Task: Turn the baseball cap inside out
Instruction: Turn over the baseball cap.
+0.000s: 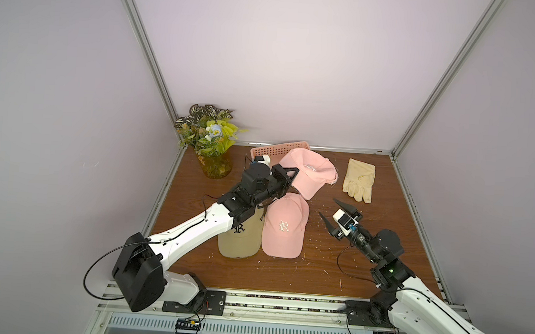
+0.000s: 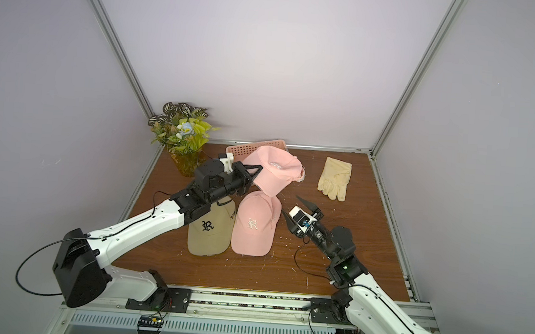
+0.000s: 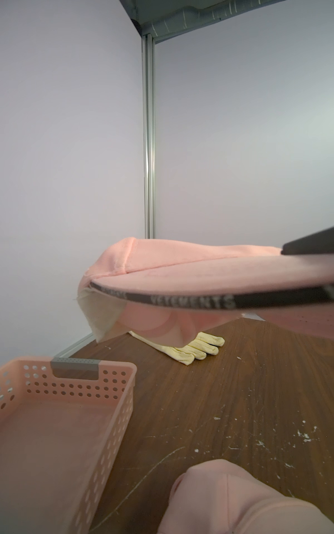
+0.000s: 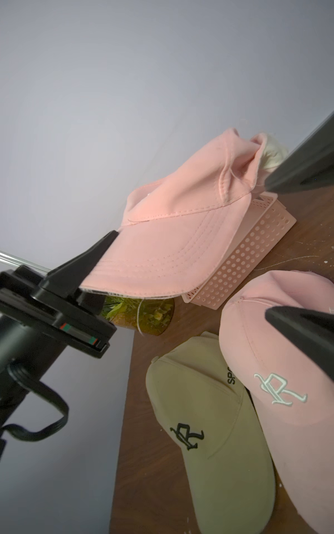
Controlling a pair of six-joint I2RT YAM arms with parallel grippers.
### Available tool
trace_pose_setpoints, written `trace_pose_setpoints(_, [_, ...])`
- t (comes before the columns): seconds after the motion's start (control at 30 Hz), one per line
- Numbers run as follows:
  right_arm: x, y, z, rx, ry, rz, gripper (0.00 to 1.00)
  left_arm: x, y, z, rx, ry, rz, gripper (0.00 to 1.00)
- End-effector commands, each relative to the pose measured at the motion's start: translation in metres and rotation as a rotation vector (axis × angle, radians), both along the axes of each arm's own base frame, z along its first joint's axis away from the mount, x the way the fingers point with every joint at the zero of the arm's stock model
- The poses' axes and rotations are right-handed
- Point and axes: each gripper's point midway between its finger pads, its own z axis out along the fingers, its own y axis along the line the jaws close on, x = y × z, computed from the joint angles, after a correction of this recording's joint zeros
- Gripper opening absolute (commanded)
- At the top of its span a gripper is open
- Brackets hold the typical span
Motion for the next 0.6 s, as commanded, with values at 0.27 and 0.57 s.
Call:
trace_pose_setpoints(0.27, [0.023, 0.017, 0.042, -0.048, -0.213, -0.130, 0.67, -0.028, -0.016, 0.020, -0.125, 0.064, 0.008, 0.00])
trace_pose_setpoints(0.57, [0.044, 0.015, 0.055, -0.004, -0.184, -0.240, 0.45, -0.045, -0.040, 0.007, -0.137, 0.073, -0.069, 0.01])
